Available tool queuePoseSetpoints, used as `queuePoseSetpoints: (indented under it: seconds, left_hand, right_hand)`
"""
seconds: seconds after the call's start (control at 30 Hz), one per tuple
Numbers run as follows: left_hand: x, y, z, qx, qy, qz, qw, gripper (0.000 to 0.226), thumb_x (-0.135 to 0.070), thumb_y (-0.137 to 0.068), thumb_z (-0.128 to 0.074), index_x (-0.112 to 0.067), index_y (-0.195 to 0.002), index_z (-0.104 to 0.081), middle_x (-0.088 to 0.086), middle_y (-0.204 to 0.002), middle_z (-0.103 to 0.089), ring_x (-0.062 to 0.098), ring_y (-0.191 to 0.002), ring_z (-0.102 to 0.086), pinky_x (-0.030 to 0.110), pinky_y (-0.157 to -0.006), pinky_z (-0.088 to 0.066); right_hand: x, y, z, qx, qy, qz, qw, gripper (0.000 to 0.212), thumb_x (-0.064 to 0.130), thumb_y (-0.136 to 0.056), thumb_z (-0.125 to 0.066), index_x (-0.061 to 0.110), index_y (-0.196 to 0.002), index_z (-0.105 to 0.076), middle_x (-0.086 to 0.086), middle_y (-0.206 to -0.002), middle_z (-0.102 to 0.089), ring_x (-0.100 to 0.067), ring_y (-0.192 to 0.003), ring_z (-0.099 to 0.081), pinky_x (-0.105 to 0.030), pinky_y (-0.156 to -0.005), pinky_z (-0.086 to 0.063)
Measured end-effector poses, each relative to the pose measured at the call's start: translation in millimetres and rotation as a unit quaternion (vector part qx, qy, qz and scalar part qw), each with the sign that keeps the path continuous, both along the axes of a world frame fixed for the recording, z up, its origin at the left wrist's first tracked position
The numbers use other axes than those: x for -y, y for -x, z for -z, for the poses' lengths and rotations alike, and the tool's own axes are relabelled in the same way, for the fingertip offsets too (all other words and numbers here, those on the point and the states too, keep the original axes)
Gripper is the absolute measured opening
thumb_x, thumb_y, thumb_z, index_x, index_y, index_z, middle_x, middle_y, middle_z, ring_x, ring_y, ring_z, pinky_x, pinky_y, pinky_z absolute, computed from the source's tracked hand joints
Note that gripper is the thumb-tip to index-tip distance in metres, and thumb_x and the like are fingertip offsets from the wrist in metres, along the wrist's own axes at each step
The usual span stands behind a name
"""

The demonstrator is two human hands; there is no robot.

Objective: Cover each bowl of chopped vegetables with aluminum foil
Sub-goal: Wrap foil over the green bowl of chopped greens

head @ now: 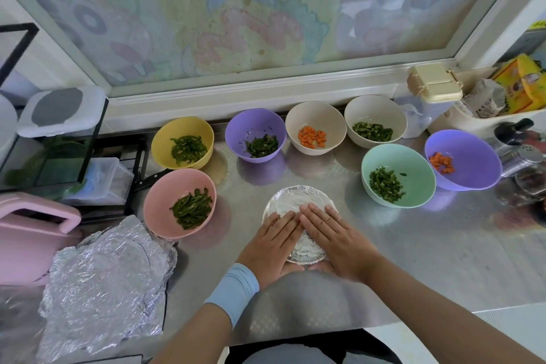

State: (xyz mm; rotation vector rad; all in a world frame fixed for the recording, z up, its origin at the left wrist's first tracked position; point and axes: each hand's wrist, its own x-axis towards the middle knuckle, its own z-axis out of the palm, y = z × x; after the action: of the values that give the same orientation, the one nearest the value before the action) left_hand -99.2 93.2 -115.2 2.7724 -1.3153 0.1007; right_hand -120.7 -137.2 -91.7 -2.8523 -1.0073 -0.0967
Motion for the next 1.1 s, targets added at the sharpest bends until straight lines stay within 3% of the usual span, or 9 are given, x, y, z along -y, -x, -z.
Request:
queuePoseSetpoints:
  seconds: [0.13, 0.23, 0.37, 0.63, 0.77, 0.87, 0.97, 1.0, 1.1]
  left_hand:
    - [-1, 14, -6, -0.053, 0.088, -0.103, 0.989, 0.091, -0.058, -0.085, -0.057, -0.011, -0.154, -0.021, 0.009, -0.162, -0.020, 0.025, -0.150, -0.016, 0.047, -0.116, -0.025]
    - [2, 33, -9, -0.181, 0.217, -0.241, 0.928, 0.120, -0.059, -0.070, -0.072, -0.022, -0.156, 0.002, 0.004, -0.165, -0.001, 0.017, -0.152, 0.001, 0.028, -0.122, -0.004]
    - [6, 23, -15, -0.199, 0.196, -0.268, 0.922, 0.138, -0.062, -0.060, -0.080, -0.028, -0.153, 0.015, -0.002, -0.163, 0.019, 0.012, -0.149, 0.018, 0.019, -0.118, 0.008]
    - [2, -3, -11, -0.224, 0.154, -0.209, 0.939, 0.116, -0.042, -0.077, -0.079, -0.025, -0.152, 0.008, -0.006, -0.159, 0.022, 0.010, -0.150, 0.002, 0.017, -0.115, -0.016]
    - [-5, 6, -11, -0.245, 0.183, -0.247, 0.919, 0.112, -0.007, -0.083, -0.070, -0.039, -0.149, 0.016, -0.012, -0.159, 0.028, 0.002, -0.146, 0.008, 0.017, -0.112, -0.020]
    - [4, 18, -18, -0.338, 0.390, -0.400, 0.758, 0.094, 0.012, -0.084, -0.045, -0.033, -0.155, -0.003, -0.017, -0.161, 0.002, 0.002, -0.148, -0.005, 0.023, -0.120, -0.013]
    - [27, 13, -34, -0.404, 0.647, -0.478, 0.435, 0.062, 0.006, -0.092, -0.038, -0.022, -0.148, -0.035, -0.008, -0.152, -0.035, 0.008, -0.138, -0.034, 0.031, -0.116, -0.025]
    - [35, 6, -39, -0.412, 0.682, -0.479, 0.369, 0.046, -0.007, -0.097, -0.040, -0.021, -0.140, -0.045, -0.006, -0.143, -0.045, 0.009, -0.129, -0.043, 0.031, -0.112, -0.031]
    - [51, -9, -49, -0.436, 0.685, -0.479, 0.334, 0.041, -0.037, -0.101, -0.045, -0.020, -0.139, -0.050, -0.006, -0.137, -0.055, 0.010, -0.115, -0.054, 0.031, -0.106, -0.039]
  right_hand:
    - [-2, 3, -2, -0.014, -0.019, 0.041, 0.999, 0.088, 0.063, -0.093, -0.045, 0.001, -0.152, -0.024, -0.015, -0.162, -0.016, -0.029, -0.150, -0.013, -0.049, -0.116, -0.027]
    - [-1, 13, 1, -0.063, -0.097, 0.138, 0.984, 0.101, 0.055, -0.081, -0.062, 0.004, -0.155, -0.016, -0.011, -0.164, -0.008, -0.026, -0.152, -0.007, -0.048, -0.119, -0.021]
    - [4, 13, 2, -0.066, -0.093, 0.150, 0.982, 0.104, 0.061, -0.081, -0.062, 0.008, -0.156, -0.014, -0.008, -0.165, -0.005, -0.023, -0.152, -0.005, -0.044, -0.121, -0.014]
    - [4, 1, 14, -0.042, -0.030, 0.136, 0.989, 0.095, 0.068, -0.089, -0.046, 0.005, -0.154, -0.019, -0.011, -0.164, -0.010, -0.026, -0.151, -0.008, -0.040, -0.121, -0.013]
    - [6, 10, 10, -0.053, -0.112, 0.140, 0.982, 0.097, 0.034, -0.079, -0.068, 0.003, -0.155, -0.015, -0.012, -0.164, -0.006, -0.026, -0.152, -0.005, -0.039, -0.122, -0.013]
    - [-3, 27, 1, -0.195, -0.377, 0.286, 0.859, 0.091, 0.032, -0.081, -0.059, 0.020, -0.155, -0.008, 0.006, -0.164, 0.001, -0.010, -0.151, 0.003, -0.025, -0.122, -0.003]
    - [-30, 24, -13, -0.296, -0.630, 0.447, 0.562, 0.069, 0.027, -0.098, -0.050, 0.030, -0.154, -0.011, 0.018, -0.158, -0.012, -0.002, -0.145, -0.017, -0.023, -0.117, -0.016]
    - [-39, 18, -17, -0.306, -0.672, 0.461, 0.493, 0.063, 0.023, -0.101, -0.046, 0.028, -0.155, -0.014, 0.019, -0.155, -0.017, -0.001, -0.140, -0.024, -0.023, -0.114, -0.020]
    - [-57, 2, -17, -0.311, -0.675, 0.499, 0.446, 0.056, 0.033, -0.102, -0.042, 0.027, -0.154, -0.023, 0.015, -0.153, -0.030, -0.008, -0.139, -0.032, -0.035, -0.119, -0.023]
